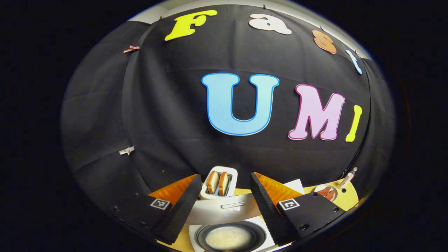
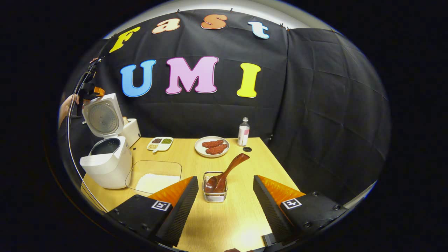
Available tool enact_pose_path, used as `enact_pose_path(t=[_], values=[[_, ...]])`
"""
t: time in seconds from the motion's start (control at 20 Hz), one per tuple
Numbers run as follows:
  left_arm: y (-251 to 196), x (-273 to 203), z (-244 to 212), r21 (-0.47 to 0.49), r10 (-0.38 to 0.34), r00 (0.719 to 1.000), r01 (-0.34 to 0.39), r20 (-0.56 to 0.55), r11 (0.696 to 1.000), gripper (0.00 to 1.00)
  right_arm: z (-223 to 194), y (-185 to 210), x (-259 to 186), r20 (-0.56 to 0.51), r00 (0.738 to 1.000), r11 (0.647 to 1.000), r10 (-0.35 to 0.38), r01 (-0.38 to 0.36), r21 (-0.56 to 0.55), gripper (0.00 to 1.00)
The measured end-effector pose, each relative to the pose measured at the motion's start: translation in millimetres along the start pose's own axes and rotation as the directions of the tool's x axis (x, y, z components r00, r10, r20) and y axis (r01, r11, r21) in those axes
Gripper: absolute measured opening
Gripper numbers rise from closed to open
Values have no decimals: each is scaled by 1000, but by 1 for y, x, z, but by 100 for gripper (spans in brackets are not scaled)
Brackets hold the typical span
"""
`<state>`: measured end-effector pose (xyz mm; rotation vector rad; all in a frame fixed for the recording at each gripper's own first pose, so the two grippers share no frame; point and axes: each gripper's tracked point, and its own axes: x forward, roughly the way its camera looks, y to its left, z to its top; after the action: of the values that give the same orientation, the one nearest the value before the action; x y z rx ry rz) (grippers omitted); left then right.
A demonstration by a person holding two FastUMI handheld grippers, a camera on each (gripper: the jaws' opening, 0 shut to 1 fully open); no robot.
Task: Close the left gripper, press the button to open the rice cooker; take a wooden spoon from the chopstick holder with the right hand, scoop a spoonful of rice and pour it into the rice cooker, then put the wooden spoon back into the chopstick holder.
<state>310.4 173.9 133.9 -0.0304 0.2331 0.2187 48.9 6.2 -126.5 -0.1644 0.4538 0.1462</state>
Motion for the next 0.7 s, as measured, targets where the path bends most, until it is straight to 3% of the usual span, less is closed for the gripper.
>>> enact_pose_path(t=[0.35,0.7], values=[[-21,-55,-74,-50,-19,992,13,-125,999,97,-8,1,-2,4,997,997,78,-78,30,99],[-40,-72,-157,-22,2,986,-6,-165,1000,97,-20,-9,-2,-12,992,992,124,-124,41,99]])
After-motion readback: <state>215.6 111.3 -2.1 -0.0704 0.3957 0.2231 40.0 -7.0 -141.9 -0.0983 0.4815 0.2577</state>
